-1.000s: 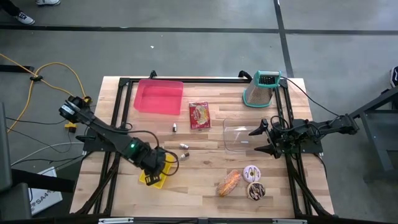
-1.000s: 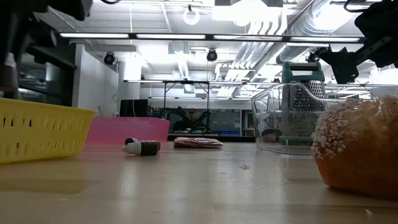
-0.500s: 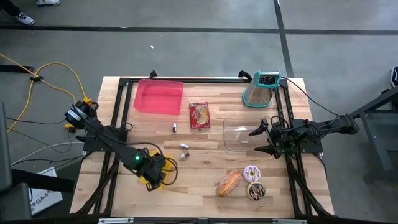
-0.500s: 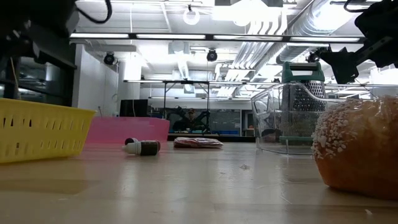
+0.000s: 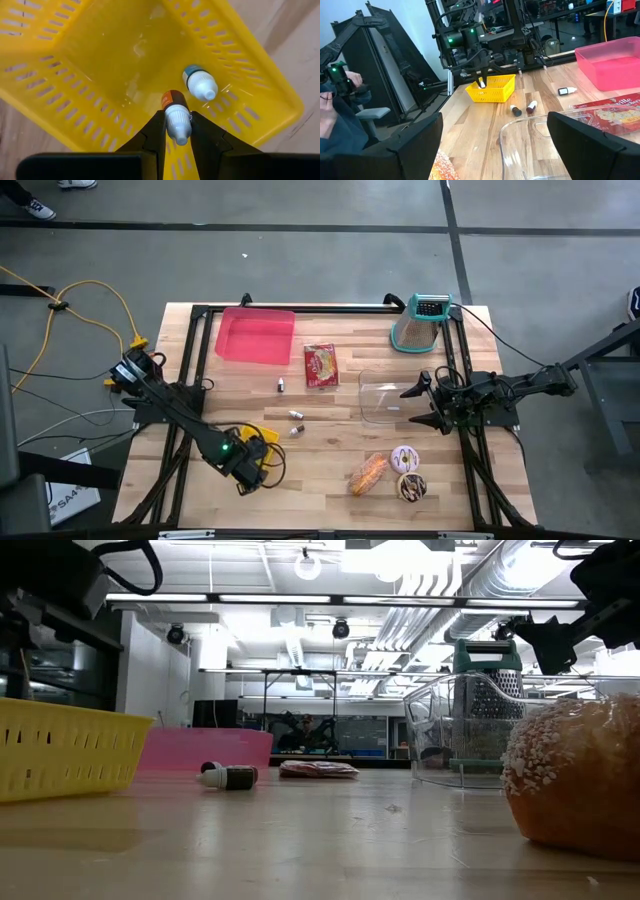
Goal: Pick & Place Food Item
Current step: Put the left orange food coloring bottle into the yellow bin, then put the orange food coloring bottle into the yellow bin
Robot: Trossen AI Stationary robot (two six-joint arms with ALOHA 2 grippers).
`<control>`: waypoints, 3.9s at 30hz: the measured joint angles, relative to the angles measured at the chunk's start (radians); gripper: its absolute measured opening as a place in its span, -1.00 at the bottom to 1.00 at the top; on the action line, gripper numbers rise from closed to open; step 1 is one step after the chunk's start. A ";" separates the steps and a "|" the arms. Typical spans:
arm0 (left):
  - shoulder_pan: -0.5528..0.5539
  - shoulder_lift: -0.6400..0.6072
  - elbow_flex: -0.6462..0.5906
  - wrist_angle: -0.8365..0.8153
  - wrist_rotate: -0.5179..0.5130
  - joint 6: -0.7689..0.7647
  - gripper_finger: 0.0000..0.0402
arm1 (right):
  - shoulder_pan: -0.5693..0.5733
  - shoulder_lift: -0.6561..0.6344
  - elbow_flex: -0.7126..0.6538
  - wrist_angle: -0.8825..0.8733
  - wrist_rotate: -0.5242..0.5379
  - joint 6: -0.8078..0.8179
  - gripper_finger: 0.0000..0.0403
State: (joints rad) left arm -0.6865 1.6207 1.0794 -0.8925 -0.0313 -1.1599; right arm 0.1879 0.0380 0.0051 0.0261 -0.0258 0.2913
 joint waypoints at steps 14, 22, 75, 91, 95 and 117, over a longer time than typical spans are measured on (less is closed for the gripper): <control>0.000 0.028 -0.003 0.011 0.024 -0.019 -0.69 | 0.000 0.000 0.000 0.000 0.000 0.000 0.73; 0.000 0.028 -0.003 0.010 0.024 -0.015 -0.55 | 0.000 0.000 0.000 0.000 0.000 0.000 0.73; 0.255 -0.125 0.007 0.031 0.088 0.245 -0.41 | 0.000 0.000 0.000 0.001 0.000 0.000 0.73; 0.615 -0.135 0.007 0.187 0.196 0.729 -0.41 | 0.000 0.000 0.000 0.000 0.000 0.000 0.73; 0.654 -0.135 0.007 0.231 0.142 0.886 -0.41 | 0.000 0.000 0.000 0.000 0.000 0.000 0.73; 0.658 -0.002 -0.040 0.351 0.082 1.183 -0.41 | 0.000 0.000 0.000 0.000 0.000 0.000 0.73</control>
State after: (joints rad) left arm -0.0280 1.6184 1.0394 -0.5417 0.0509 0.0231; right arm 0.1877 0.0383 0.0053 0.0265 -0.0260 0.2911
